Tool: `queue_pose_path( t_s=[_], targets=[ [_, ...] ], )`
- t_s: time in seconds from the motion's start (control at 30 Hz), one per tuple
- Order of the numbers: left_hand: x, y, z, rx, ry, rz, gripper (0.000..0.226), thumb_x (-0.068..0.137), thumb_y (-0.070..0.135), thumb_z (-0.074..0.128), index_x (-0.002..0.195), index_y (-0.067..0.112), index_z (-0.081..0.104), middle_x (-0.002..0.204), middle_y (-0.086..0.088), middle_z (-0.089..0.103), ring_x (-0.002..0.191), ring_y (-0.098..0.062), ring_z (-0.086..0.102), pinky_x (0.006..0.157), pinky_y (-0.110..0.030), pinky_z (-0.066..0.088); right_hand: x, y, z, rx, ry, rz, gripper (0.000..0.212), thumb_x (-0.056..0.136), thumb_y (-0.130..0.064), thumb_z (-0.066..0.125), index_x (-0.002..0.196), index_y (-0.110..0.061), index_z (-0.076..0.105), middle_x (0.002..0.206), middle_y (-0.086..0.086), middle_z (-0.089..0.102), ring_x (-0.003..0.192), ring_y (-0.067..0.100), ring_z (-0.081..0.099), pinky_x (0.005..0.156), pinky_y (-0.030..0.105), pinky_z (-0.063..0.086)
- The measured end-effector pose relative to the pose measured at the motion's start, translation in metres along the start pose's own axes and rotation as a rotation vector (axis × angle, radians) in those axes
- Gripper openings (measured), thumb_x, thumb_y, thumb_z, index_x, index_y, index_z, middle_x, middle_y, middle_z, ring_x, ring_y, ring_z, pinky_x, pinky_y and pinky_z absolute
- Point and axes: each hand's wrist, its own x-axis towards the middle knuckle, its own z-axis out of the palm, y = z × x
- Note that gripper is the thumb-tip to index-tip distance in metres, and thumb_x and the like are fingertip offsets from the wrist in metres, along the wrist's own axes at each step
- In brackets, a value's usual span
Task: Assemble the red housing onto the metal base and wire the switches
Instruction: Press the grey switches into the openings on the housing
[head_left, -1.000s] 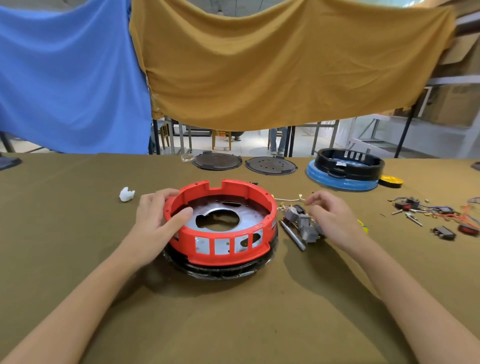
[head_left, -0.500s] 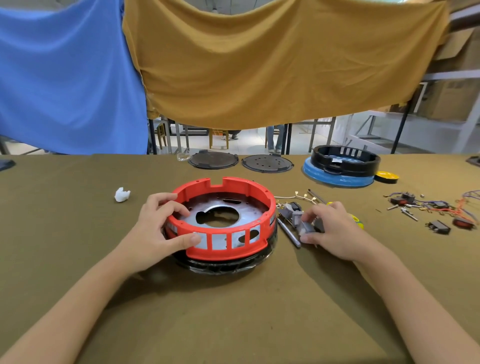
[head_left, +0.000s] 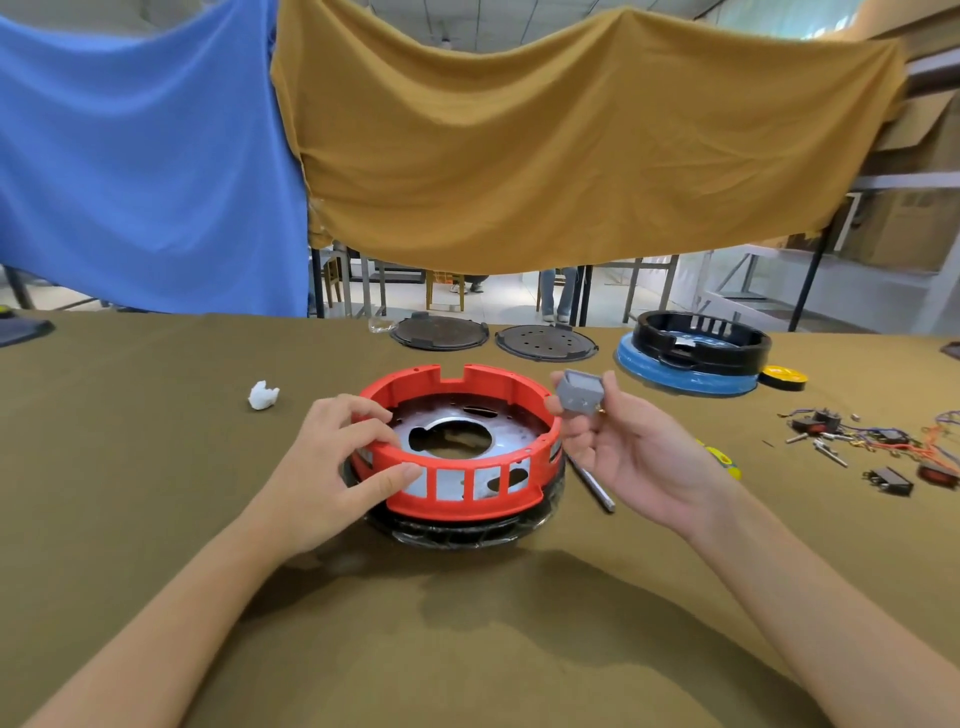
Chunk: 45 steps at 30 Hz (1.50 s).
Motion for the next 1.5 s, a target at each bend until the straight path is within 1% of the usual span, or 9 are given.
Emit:
queue_pose_path(
  t_s=[0.17, 0.27, 0.33, 0.43, 0.57, 0.73, 0.9, 1.17, 1.5],
  targets=[
    [-0.001, 0.001, -0.004, -0.005, 0.019, 0.006, 0.026, 0.083, 0.056, 0.055, 0.096, 0.036, 0.066, 0.118, 0.019, 0.052, 0.126, -0.013, 0.041, 0.102, -0.014, 0.030, 0.012, 0.021, 0.011, -0.306, 0.044, -0.181, 0.029, 0.093, -0.028, 0.060, 0.114, -0.011, 0.072, 0.103, 0.020, 0.070, 0.079, 0.016, 0.066, 0.075, 0.026, 0.058],
    [-0.001, 0.008, -0.001, 0.012, 0.030, 0.025, 0.026, 0.083, 0.054, 0.054, 0.097, 0.034, 0.064, 0.116, 0.018, 0.053, 0.123, -0.012, 0.042, 0.104, -0.033, 0.036, 0.008, 0.027, 0.011, -0.741, 0.104, -0.358, 0.039, 0.085, -0.023, 0.075, 0.123, -0.024, 0.067, 0.111, 0.005, 0.072, 0.095, 0.019, 0.070, 0.080, 0.028, 0.057],
    [-0.001, 0.014, 0.003, 0.061, 0.054, 0.040, 0.028, 0.083, 0.054, 0.053, 0.098, 0.032, 0.064, 0.115, 0.017, 0.053, 0.121, -0.011, 0.042, 0.102, -0.041, 0.037, 0.005, 0.030, 0.012, -0.797, 0.096, -0.412, 0.041, 0.081, -0.019, 0.080, 0.119, -0.027, 0.068, 0.111, -0.001, 0.072, 0.098, 0.017, 0.070, 0.076, 0.026, 0.057],
    [0.001, 0.026, 0.008, 0.135, 0.098, 0.103, 0.030, 0.085, 0.051, 0.054, 0.101, 0.028, 0.064, 0.111, 0.015, 0.053, 0.118, -0.006, 0.043, 0.102, -0.035, 0.031, 0.004, 0.030, 0.013, -0.805, 0.082, -0.433, 0.038, 0.079, -0.018, 0.082, 0.114, -0.025, 0.070, 0.110, 0.000, 0.073, 0.101, 0.018, 0.068, 0.075, 0.029, 0.058],
    [0.011, 0.037, 0.021, 0.389, 0.005, 0.342, 0.032, 0.093, 0.046, 0.049, 0.097, 0.020, 0.067, 0.096, 0.009, 0.061, 0.097, -0.012, 0.054, 0.095, -0.036, 0.036, 0.004, 0.029, 0.013, -0.771, 0.063, -0.434, 0.040, 0.074, -0.012, 0.084, 0.110, -0.022, 0.069, 0.113, 0.002, 0.072, 0.104, 0.022, 0.068, 0.081, 0.035, 0.058],
    [0.016, 0.033, 0.031, 0.422, 0.084, 0.374, 0.032, 0.093, 0.038, 0.051, 0.089, 0.011, 0.069, 0.081, 0.004, 0.060, 0.076, -0.019, 0.054, 0.074, -0.039, 0.045, 0.007, 0.030, 0.012, -0.596, 0.051, -0.359, 0.038, 0.072, -0.008, 0.083, 0.105, -0.022, 0.069, 0.109, 0.006, 0.071, 0.100, 0.027, 0.069, 0.084, 0.041, 0.058],
    [0.010, 0.037, 0.033, 0.432, 0.163, 0.294, 0.026, 0.087, 0.034, 0.053, 0.084, 0.011, 0.066, 0.079, 0.002, 0.054, 0.075, -0.021, 0.051, 0.077, -0.040, 0.041, 0.005, 0.032, 0.016, -0.330, -0.033, -0.219, 0.036, 0.081, -0.009, 0.073, 0.115, -0.018, 0.069, 0.109, 0.017, 0.069, 0.100, 0.031, 0.070, 0.077, 0.032, 0.059],
    [0.003, 0.045, 0.036, 0.375, 0.131, 0.247, 0.034, 0.093, 0.040, 0.049, 0.100, 0.013, 0.068, 0.091, 0.006, 0.059, 0.083, -0.017, 0.056, 0.082, -0.039, 0.041, 0.002, 0.030, 0.014, 0.030, -0.079, -0.007, 0.036, 0.085, -0.012, 0.067, 0.120, -0.005, 0.066, 0.119, 0.025, 0.065, 0.096, 0.028, 0.071, 0.076, 0.030, 0.059],
    [0.003, 0.045, 0.035, 0.384, 0.149, 0.241, 0.029, 0.093, 0.035, 0.049, 0.094, 0.012, 0.066, 0.084, 0.007, 0.055, 0.077, -0.017, 0.053, 0.079, -0.039, 0.042, 0.002, 0.029, 0.012, -0.046, -0.009, 0.024, 0.034, 0.099, -0.015, 0.047, 0.126, 0.003, 0.057, 0.100, 0.017, 0.065, 0.066, 0.012, 0.053, 0.061, 0.022, 0.051]
  ],
)
